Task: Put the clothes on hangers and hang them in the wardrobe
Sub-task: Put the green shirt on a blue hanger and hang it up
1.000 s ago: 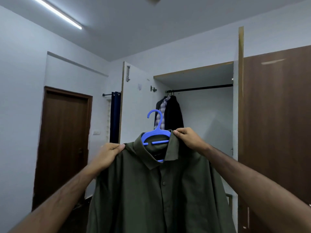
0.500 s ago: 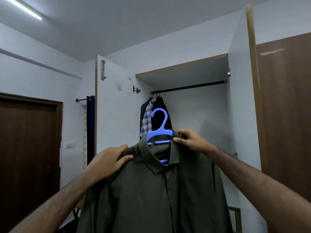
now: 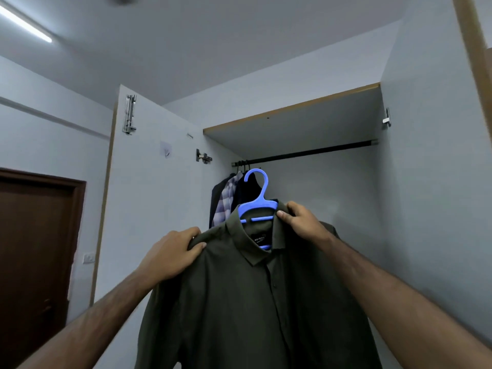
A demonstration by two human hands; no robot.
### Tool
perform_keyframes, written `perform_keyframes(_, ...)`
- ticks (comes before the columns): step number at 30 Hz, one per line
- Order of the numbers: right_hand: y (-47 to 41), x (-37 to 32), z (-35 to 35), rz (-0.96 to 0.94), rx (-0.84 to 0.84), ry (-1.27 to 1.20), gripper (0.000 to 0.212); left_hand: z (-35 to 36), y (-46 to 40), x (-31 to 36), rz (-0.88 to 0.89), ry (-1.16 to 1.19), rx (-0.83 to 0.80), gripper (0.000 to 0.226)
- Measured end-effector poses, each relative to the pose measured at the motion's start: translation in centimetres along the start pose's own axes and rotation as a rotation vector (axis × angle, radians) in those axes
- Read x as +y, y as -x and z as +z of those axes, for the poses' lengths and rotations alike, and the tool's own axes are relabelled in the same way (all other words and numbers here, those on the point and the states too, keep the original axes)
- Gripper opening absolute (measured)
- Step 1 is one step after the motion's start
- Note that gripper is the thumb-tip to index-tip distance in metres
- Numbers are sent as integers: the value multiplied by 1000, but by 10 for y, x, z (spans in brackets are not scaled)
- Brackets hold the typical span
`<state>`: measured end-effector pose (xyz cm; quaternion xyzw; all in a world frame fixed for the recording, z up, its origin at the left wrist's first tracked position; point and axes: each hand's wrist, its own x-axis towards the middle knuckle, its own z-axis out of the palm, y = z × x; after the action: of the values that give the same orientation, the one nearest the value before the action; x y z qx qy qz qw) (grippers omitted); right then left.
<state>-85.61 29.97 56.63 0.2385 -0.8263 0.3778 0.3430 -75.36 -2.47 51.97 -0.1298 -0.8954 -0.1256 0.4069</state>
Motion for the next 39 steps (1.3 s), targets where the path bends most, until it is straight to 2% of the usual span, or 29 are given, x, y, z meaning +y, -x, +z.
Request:
perform_keyframes(3,-37,29,20,-4,34,27,19,29,-38,-10,11,61,26,19)
perform_keyframes(9,-112,85,61,-64,125,298,30,91,-126,-47,69,-63,144,26)
perform_keyframes(17,-257,136,95,-14,195,381,38,144,-289,-93,176,-19,80,24)
perform_keyframes(19,-293,150,99,12,228,420,39,161,-324,-99,195,13,84,17)
perform_keyframes(24,-365,198,112,79,248,464,40,214,-394,-106,177,-6,105,15)
perform_keyframes(27,-403,231,125,80,283,414,47,244,-430,-99,136,-87,167,20)
perform_keyframes(30,-439,265,149,93,326,264,57,271,-469,-84,114,-193,187,20)
perform_keyframes(33,-474,292,179,142,262,16,73,293,-517,-66,81,-308,184,27)
perform_keyframes(36,-508,315,201,176,184,-242,86,313,-556,-49,24,-385,156,24)
perform_keyframes(39,-532,329,220,149,182,-368,95,323,-585,-43,-16,-414,146,18)
